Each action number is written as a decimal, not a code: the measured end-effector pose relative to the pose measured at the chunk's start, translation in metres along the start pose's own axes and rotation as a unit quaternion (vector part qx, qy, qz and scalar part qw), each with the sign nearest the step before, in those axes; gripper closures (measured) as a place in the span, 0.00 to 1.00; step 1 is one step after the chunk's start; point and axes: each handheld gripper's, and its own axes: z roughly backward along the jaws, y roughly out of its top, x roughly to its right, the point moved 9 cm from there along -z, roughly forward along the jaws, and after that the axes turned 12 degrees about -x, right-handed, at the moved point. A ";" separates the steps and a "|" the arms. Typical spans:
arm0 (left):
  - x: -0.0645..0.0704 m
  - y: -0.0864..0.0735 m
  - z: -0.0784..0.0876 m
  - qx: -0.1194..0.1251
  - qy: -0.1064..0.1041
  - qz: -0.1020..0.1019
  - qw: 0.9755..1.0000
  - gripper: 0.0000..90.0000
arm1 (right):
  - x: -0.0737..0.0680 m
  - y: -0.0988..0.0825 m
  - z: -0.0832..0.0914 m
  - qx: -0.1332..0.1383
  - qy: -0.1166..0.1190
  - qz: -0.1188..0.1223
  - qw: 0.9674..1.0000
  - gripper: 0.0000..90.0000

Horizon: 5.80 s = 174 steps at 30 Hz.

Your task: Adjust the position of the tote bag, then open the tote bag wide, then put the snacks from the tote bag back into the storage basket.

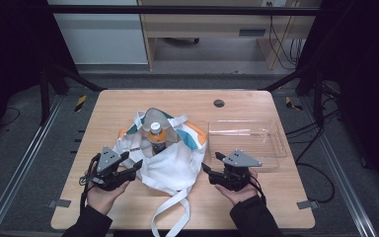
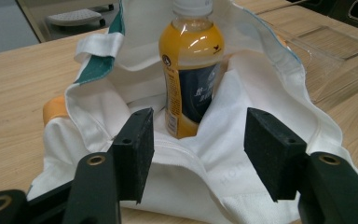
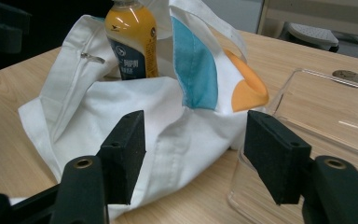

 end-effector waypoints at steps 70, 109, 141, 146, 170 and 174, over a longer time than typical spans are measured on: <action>-0.008 0.080 -0.046 0.037 -0.008 0.009 0.999 0.37 | 0.049 -0.054 0.050 0.000 -0.019 -0.030 0.999 0.30; -0.003 0.083 -0.078 0.044 -0.004 -0.002 0.999 0.59 | 0.049 -0.058 0.044 -0.013 -0.021 -0.025 0.999 0.30; -0.003 0.087 -0.073 0.059 0.009 -0.003 0.998 0.65 | 0.048 -0.059 0.043 -0.016 -0.020 -0.025 0.999 0.31; -0.003 0.092 -0.064 0.066 0.012 -0.007 0.998 0.65 | 0.048 -0.059 0.043 -0.014 -0.020 -0.024 0.999 0.31; -0.007 0.114 -0.014 0.091 0.021 0.000 0.996 0.65 | 0.048 -0.059 0.044 -0.015 -0.020 -0.024 0.999 0.31; -0.005 0.115 -0.008 0.093 0.018 0.003 0.996 0.65 | 0.048 -0.059 0.044 -0.013 -0.020 -0.023 0.999 0.30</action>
